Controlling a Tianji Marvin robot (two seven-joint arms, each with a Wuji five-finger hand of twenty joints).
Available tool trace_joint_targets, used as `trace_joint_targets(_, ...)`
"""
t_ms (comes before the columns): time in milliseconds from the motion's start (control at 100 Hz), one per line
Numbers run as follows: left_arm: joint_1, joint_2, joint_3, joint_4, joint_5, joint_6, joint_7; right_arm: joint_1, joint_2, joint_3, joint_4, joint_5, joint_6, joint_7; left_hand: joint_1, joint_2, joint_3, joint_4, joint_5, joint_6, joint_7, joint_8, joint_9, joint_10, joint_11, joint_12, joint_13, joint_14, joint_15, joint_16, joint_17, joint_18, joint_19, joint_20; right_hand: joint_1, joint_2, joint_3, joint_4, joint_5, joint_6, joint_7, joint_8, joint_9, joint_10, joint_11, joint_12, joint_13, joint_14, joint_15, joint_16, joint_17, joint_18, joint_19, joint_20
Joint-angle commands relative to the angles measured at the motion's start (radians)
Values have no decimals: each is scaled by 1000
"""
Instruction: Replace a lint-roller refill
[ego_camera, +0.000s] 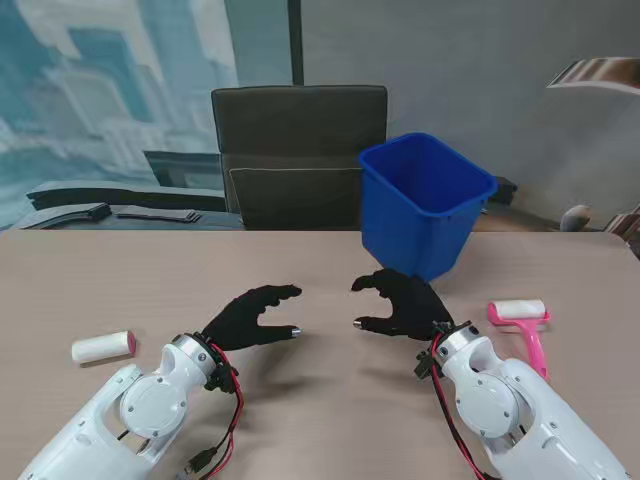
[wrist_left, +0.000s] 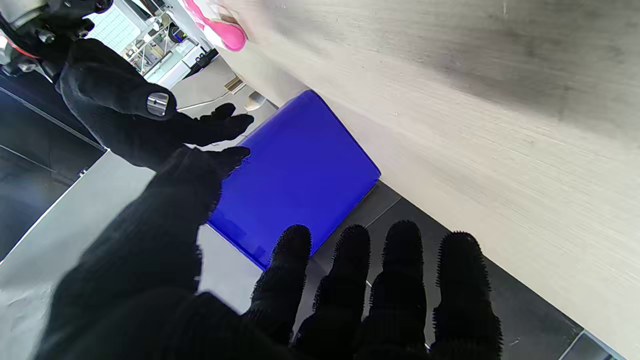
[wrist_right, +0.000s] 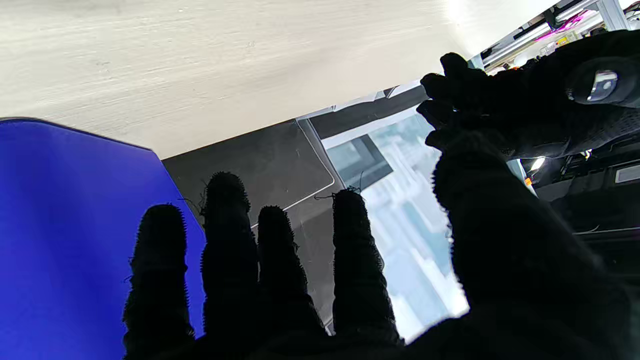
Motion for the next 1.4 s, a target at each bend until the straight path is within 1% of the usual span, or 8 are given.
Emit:
trace_joint_targets(0, -1, -4, 2, 2, 3, -1, -9, -1, -2, -3, 6, 0, 2, 17, -18, -35, 33, 16, 21, -1, -22, 9, -4, 16, 9, -9, -21, -7, 7, 6, 1, 1, -11, 27, 6, 28, -18, 49, -16, 5, 4, -8, -46, 8, 8, -3, -6, -39, 16, 2, -13, -1, -8, 13)
trace_joint_targets(510, -1, -4, 5, -1, -5, 21, -16, -47, 1, 39, -45, -34, 1, 16, -13, -29, 44, 13, 24, 0, -19, 13, -1, 20, 10, -5, -21, 2, 20, 17, -1, -2, 3, 42, 6, 59, -33, 51, 6, 26, 10, -11, 13, 12, 26, 6, 25, -29, 42, 13, -3, 13, -3, 19)
trace_joint_targets(640, 1, -3, 5, 3, 5, 21, -13, -93, 6, 68, -117, -45, 90, 59, -12, -24, 41, 13, 26, -3, -17, 15, 3, 19, 12, -4, -17, 2, 24, 20, 0, -3, 7, 45, 13, 111, -81, 57, 48, 60, 28, 3, 113, 35, 138, 119, 114, -22, 219, 116, 65, 24, 80, 64)
trace_joint_targets(710, -2, -3, 7, 9, 0, 25, -18, -135, 12, 108, -167, -112, 122, 71, -9, -22, 40, 14, 25, -2, -17, 15, 3, 19, 12, -4, -17, 4, 26, 21, -1, -3, 9, 46, 9, 126, -94, 59, 103, 84, 53, 17, 181, 49, 180, 167, 173, -11, 308, 158, 110, 42, 125, 87)
trace_joint_targets(820, -4, -6, 10, 17, -22, 39, -18, -244, 32, 235, -274, -282, 113, 141, -6, -20, 39, 15, 29, -2, -15, 16, 8, 20, 15, -2, -14, 5, 30, 24, -1, -3, 13, 48, -11, 143, -104, 58, 170, 97, 77, 30, 234, 46, 198, 189, 201, -14, 351, 174, 147, 39, 166, 102)
trace_joint_targets(1000, -5, -8, 10, 30, -49, 52, -25, -415, 37, 426, -379, -517, 96, 142, 0, -13, 34, 16, 31, -1, -13, 18, 14, 21, 18, 0, -10, 8, 36, 28, -2, -3, 18, 52, -19, 135, -98, 59, 253, 112, 112, 50, 314, 46, 214, 206, 246, -8, 366, 171, 194, 46, 207, 110)
trace_joint_targets(1180, 0, -9, 8, 27, -64, 58, -28, -473, 41, 503, -359, -661, 153, 141, 4, -7, 25, 17, 34, -1, -10, 19, 21, 21, 20, 2, -4, 10, 44, 33, 0, -4, 25, 56, -25, 118, -86, 58, 254, 113, 98, 53, 323, 42, 177, 191, 252, 0, 339, 149, 198, 50, 219, 98)
trace_joint_targets(1390, 5, -8, 5, 20, -59, 47, -26, -453, 46, 499, -277, -722, 240, 158, 8, 2, 16, 19, 35, -2, -9, 20, 23, 22, 21, 3, -2, 11, 48, 37, 0, -4, 30, 58, -32, 123, -84, 56, 244, 123, 81, 46, 320, 46, 155, 173, 252, 7, 327, 140, 194, 51, 217, 89)
